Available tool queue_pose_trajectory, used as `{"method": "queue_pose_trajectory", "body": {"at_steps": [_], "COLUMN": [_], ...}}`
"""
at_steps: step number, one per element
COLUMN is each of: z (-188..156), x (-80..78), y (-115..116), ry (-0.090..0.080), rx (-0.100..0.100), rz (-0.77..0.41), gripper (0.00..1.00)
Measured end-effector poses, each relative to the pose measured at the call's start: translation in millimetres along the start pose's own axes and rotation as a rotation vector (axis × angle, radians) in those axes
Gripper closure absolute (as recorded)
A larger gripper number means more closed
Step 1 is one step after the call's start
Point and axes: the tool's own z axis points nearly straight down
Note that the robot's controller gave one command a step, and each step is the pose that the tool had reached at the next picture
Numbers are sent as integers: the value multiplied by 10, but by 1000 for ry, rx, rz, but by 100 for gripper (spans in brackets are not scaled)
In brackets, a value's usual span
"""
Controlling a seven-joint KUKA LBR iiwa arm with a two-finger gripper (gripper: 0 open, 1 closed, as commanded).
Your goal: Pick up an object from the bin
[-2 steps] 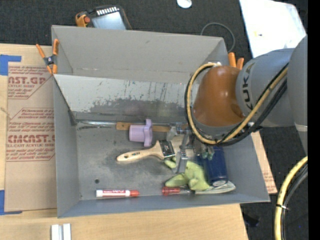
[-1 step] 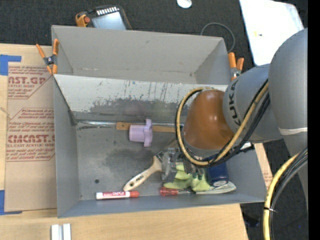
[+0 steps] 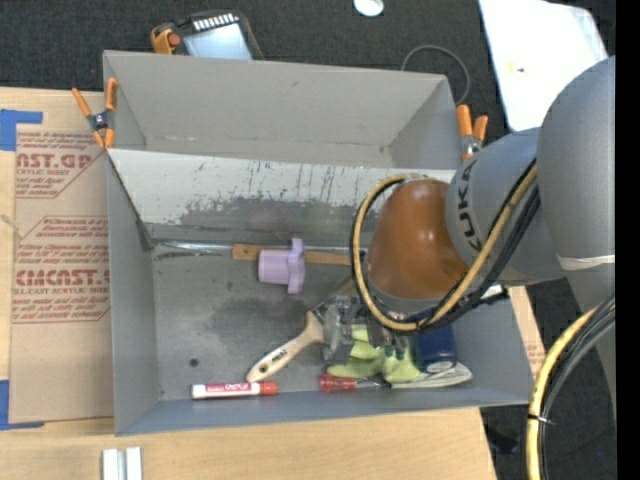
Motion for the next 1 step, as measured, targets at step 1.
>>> {"method": "queue_pose_trajectory", "body": {"at_steps": [1], "z": [6], "x": [-109], "y": [-86], "ry": [-6], "rx": [0], "rz": [-43], "gripper": [0]}}
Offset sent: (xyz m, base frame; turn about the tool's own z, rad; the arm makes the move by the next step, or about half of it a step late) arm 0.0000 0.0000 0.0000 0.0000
